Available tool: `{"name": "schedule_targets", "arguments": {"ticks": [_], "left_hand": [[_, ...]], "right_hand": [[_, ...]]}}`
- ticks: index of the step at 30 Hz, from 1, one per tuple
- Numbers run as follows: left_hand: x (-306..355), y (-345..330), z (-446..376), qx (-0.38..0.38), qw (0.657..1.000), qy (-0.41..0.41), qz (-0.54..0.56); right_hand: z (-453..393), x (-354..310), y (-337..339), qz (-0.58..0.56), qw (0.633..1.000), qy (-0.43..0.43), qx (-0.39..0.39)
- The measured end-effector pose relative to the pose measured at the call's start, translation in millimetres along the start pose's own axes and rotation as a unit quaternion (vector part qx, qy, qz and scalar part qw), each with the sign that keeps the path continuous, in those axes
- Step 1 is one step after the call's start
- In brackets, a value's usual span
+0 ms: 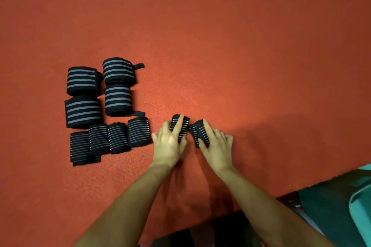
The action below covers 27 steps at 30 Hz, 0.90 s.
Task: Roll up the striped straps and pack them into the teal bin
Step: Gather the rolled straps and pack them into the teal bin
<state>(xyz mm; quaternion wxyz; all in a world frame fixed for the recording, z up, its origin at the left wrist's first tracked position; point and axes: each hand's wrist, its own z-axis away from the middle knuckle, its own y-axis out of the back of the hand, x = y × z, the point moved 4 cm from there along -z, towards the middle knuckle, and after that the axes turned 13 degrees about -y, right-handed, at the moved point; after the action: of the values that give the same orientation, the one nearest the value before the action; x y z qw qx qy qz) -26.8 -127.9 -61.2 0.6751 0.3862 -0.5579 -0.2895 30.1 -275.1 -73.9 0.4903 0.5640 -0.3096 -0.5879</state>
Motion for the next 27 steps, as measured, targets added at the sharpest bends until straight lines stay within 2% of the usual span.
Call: {"name": "schedule_targets", "arguments": {"ticks": [7, 11, 15, 22, 27], "left_hand": [[92, -5, 0, 0.007, 0.996, -0.088, 0.018], [183, -22, -5, 0.004, 0.985, -0.166, 0.055], [286, -51, -9, -0.008, 0.959, -0.276, 0.062], [440, -141, 13, -0.107, 0.899, -0.422, 0.055], [493, -228, 44, -0.201, 0.866, -0.454, 0.061]], "right_hand": [[23, 66, 66, -0.098, 0.992, -0.064, 0.041], [40, 136, 125, -0.135, 0.979, -0.112, 0.1], [62, 218, 184, -0.176, 0.956, -0.178, 0.153], [132, 355, 232, -0.221, 0.894, -0.323, 0.216], [180, 434, 220, -0.23, 0.845, -0.435, 0.21]]}}
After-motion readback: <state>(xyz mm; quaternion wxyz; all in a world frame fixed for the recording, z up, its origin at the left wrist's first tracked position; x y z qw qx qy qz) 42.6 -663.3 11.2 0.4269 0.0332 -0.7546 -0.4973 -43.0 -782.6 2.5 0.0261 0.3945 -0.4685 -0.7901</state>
